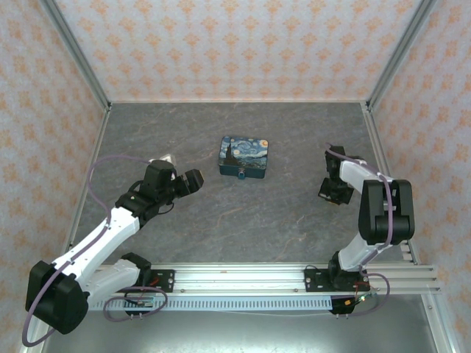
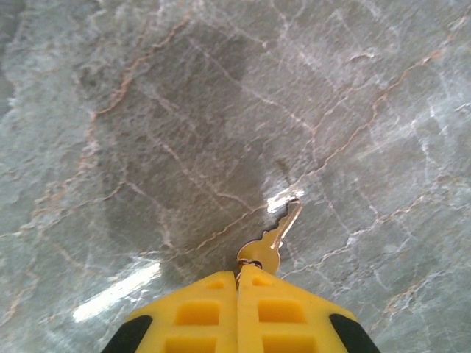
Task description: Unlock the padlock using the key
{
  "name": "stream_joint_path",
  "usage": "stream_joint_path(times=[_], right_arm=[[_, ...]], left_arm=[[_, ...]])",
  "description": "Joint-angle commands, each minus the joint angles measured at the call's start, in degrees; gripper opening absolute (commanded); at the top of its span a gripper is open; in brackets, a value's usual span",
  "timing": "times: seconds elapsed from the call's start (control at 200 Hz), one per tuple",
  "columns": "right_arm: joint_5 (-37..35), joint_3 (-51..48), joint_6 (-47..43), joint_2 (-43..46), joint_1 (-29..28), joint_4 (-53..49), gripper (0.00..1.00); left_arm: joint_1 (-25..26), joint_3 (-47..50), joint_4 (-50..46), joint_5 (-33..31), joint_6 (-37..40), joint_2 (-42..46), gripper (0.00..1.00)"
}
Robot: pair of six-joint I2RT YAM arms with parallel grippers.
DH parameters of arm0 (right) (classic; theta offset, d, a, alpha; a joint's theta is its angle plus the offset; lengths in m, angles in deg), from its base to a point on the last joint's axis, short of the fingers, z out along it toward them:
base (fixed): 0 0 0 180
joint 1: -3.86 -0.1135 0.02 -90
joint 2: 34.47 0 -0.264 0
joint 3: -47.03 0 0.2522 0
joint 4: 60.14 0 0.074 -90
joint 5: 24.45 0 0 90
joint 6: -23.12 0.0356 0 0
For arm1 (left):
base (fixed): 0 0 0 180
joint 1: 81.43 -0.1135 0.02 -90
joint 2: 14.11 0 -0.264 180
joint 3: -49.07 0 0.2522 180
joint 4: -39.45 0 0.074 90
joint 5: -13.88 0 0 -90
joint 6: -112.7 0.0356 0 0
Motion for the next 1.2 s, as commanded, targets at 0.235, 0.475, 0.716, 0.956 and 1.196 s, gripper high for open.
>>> stream_joint_path(times=[0.235, 0.475, 0.716, 0.956, 1.196], right_arm=[[3.14, -0.86, -0.54, 3.10, 0.30, 0.57, 0.00], [8.55, -1.76, -3.88, 12.80, 0.28, 2.17, 0.00], [17.74, -5.72, -6.25, 24.03, -0.21, 6.82, 0.00], [18.49, -5.64, -9.36, 31.09, -9.44, 11.28, 0.00], [23.78, -4.50, -14.82, 30.61, -20.92, 19.97, 0.00]], left_arm=[[0.11, -1.57, -0.58, -0.56, 1.63, 1.06, 0.91], [-0.04, -2.31, -1.88, -0.84, 1.65, 2.12, 0.91], [-2.70, -3.61, -2.72, 1.77, -0.12, 2.13, 0.92], [-5.15, -4.71, -0.15, 10.83, -3.56, 0.97, 0.89], [-5.15, -6.43, 3.09, 16.08, -15.53, -2.57, 0.85]])
